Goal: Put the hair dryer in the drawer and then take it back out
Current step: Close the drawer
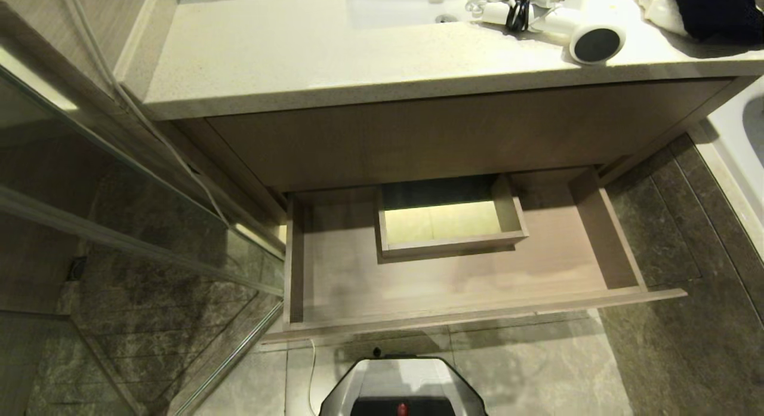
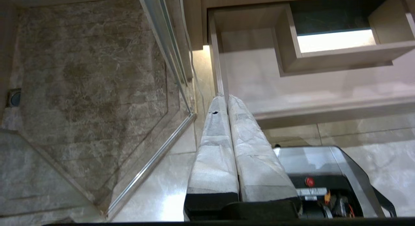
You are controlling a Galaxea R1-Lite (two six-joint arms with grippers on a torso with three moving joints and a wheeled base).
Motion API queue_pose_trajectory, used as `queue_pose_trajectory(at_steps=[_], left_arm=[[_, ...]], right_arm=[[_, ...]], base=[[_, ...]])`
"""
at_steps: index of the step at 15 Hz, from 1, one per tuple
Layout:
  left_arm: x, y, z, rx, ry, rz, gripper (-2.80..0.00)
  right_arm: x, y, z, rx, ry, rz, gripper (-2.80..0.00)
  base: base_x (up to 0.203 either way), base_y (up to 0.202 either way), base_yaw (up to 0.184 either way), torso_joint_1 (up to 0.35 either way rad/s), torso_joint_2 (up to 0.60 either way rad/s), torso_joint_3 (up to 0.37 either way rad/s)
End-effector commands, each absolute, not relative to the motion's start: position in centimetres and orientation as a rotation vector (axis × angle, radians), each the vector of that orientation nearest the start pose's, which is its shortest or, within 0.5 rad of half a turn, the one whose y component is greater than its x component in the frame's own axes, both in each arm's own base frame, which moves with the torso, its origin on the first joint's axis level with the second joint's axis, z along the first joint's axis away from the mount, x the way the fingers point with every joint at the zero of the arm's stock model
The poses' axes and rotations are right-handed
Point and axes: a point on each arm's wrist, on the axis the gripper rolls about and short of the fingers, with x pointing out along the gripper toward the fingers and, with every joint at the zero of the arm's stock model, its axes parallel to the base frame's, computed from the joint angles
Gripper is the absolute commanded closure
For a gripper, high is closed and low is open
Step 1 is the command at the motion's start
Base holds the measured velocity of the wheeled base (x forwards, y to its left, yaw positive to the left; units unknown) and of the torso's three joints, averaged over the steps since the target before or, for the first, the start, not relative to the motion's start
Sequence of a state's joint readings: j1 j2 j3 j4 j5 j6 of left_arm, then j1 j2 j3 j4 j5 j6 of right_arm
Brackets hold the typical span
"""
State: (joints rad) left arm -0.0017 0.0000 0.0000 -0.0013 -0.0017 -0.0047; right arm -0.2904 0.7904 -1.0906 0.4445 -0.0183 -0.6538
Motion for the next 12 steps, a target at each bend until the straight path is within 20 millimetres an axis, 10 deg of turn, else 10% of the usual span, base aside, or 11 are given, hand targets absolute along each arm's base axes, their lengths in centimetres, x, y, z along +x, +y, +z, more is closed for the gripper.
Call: queue_pose_trajectory(at_steps=[1, 12], left_arm=[[-2.28, 0.00, 7.55, -0.006, -0.001, -0.002, 0.00], [-2.28, 0.00, 7.56, -0.006, -0.001, -0.003, 0.00]], right_arm=[[2.99, -0.95, 31.84, -0.632, 0.241, -0.254, 0.00], [2.85, -0.93, 31.04, -0.618, 0.247, -0.257, 0.00]], base=[[0.000, 0.000, 0.000, -0.227, -0.10, -0.296], [0.000, 0.000, 0.000, -0.208, -0.02, -0.224]])
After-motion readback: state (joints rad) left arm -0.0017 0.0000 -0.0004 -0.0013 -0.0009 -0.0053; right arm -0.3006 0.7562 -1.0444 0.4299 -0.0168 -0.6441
